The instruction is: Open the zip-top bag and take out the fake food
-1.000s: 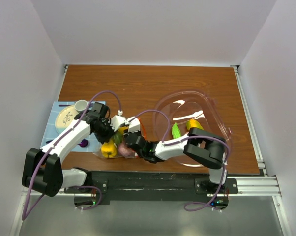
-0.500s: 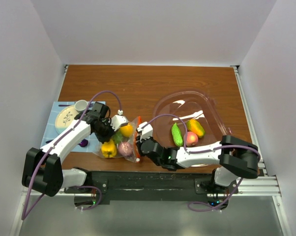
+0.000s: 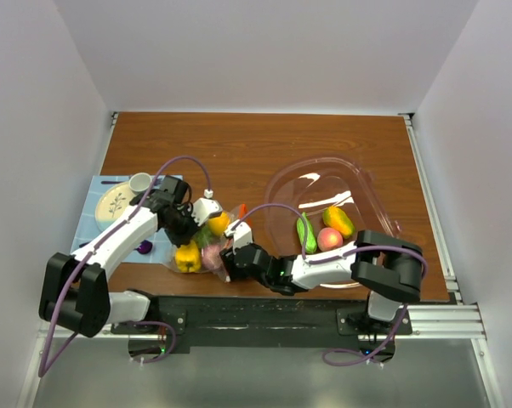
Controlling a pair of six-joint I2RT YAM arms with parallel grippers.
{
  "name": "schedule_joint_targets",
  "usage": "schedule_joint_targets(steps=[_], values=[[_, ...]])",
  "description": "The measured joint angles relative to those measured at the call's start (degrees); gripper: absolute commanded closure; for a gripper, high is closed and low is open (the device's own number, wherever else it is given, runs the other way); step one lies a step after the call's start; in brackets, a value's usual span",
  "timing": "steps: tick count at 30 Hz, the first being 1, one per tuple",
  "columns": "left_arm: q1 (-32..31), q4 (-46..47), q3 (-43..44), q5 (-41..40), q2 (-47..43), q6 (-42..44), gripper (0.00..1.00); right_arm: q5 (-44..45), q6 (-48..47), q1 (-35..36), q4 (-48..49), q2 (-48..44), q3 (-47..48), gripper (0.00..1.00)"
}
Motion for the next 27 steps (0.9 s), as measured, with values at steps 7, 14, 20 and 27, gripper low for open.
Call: schedule_joint_targets(steps=[7, 14, 20, 27], values=[[-0.02, 0.22, 0.35, -0.39, 0.57, -1.14, 1.00, -8.41, -0.81, 0.04, 4.90, 0.00, 0.00, 0.28], [-0.09, 0.70, 0.35, -0.66, 0.74, -1.40, 1.00, -14.08, -1.79, 0.04, 6.12, 0.15, 1.27, 0.27], [-0.17, 1.51, 0.39, -2.58, 0.81, -1.31, 1.00, -13.51, -4.68, 0.04, 2.25, 5.81, 8.02, 0.27], [-0.52, 1.79, 0.39, -3.21, 0.81, -1.27, 1.00, -12.26, -8.11, 0.13, -0.50, 11.30, 13.51, 0.27]])
